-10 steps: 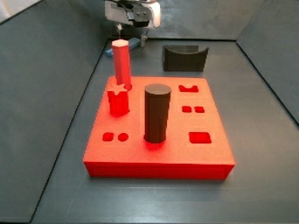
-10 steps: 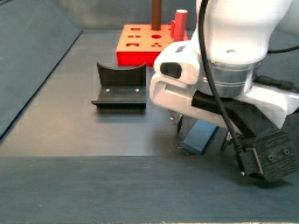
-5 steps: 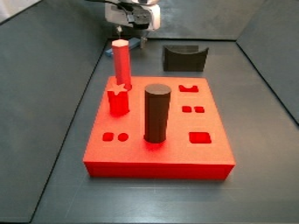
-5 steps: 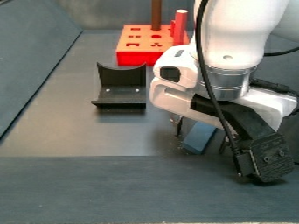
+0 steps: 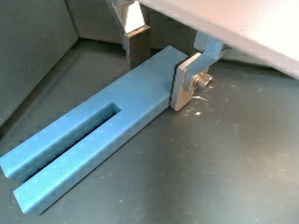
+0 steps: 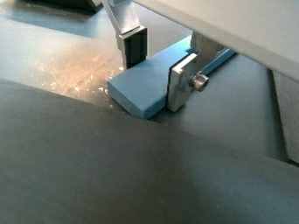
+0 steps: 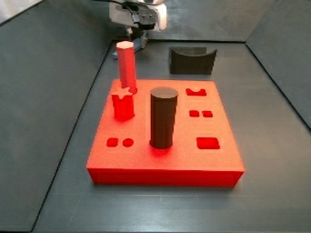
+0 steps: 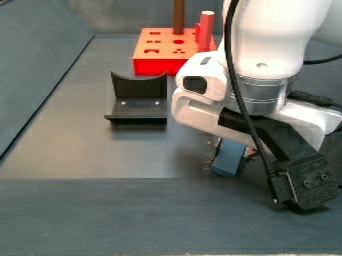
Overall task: Pick up the double-square object. Move up. Rotate the double-square object. Place the double-square object on the fixture. Regrasp the double-square object. Move to above the board. Insert the double-square object.
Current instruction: Pick up the double-square object.
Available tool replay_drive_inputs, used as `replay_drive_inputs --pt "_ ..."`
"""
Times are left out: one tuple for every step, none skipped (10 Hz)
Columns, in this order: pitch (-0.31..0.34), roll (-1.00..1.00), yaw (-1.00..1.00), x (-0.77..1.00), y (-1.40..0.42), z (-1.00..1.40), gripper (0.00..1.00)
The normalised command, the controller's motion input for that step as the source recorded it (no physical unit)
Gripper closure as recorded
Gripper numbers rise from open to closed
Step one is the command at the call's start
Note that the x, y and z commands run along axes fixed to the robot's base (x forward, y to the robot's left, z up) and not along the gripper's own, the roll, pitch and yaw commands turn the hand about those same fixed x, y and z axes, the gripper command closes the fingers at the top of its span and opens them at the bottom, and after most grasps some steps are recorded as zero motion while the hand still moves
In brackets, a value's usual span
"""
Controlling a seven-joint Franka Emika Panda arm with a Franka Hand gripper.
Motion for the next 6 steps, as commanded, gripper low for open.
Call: replay_drive_inputs --pt "0.0 0.0 0.0 0.0 0.0 0.0 1.0" --pt "0.0 0.0 0.0 0.0 0.0 0.0 1.0" --pt "0.0 0.0 0.0 0.0 0.0 0.0 1.0" --pt "0.0 0.0 0.0 0.0 0.0 0.0 1.0" --pt "0.0 0.0 0.0 0.0 0.0 0.0 1.0" --pt "0.0 0.0 0.0 0.0 0.0 0.0 1.0"
